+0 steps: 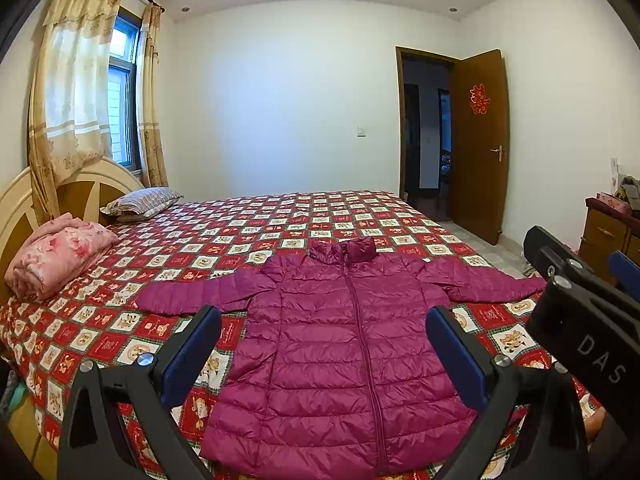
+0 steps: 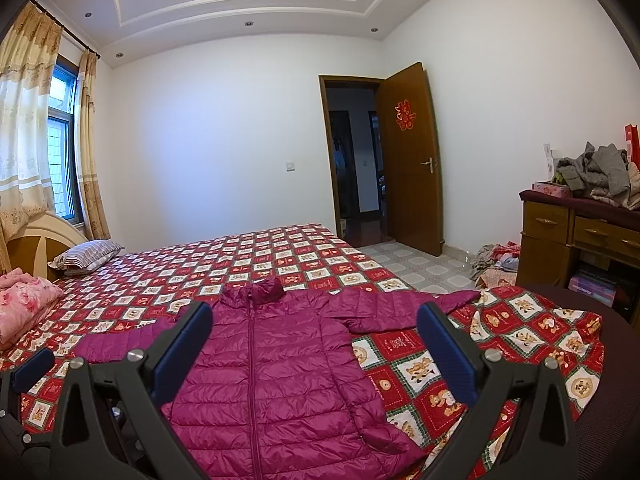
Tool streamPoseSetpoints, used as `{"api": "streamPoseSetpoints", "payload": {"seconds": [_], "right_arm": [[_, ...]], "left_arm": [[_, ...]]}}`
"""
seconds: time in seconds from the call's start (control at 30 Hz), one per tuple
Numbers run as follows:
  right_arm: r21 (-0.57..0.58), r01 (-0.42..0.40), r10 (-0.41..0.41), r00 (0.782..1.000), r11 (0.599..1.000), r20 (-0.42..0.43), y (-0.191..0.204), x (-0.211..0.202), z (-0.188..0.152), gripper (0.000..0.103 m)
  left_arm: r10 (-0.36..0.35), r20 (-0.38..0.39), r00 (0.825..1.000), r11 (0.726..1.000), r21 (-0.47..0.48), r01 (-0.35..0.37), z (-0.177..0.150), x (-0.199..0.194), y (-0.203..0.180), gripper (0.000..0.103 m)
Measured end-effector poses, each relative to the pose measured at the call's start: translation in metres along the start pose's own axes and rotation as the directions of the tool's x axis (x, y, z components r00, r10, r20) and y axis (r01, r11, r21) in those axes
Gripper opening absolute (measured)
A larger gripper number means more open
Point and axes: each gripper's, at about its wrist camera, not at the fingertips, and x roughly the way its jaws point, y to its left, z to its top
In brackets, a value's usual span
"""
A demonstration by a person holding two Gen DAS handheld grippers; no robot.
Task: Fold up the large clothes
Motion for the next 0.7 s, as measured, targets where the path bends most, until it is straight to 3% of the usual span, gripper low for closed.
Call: {"api": "streamPoseSetpoints", "payload": {"seconds": [0.47,0.7], "right_arm": [[-0.002,0.004,-0.004,1.000,1.000,-0.003,0.003,0.000,0.000,0.103],[0.004,0.056,-0.056,0.998,0.998,-0.036,-0.011,0.018,0.000,0.103]], "left_arm": [[0.002,-0.010,1.000,1.000,-0.001,-0.002,0.000,0.002,0.000,0.102],[0.011,-0.064,0.998,1.000,0.001,-0.011,0.000,0.029,0.004,0.102]]}}
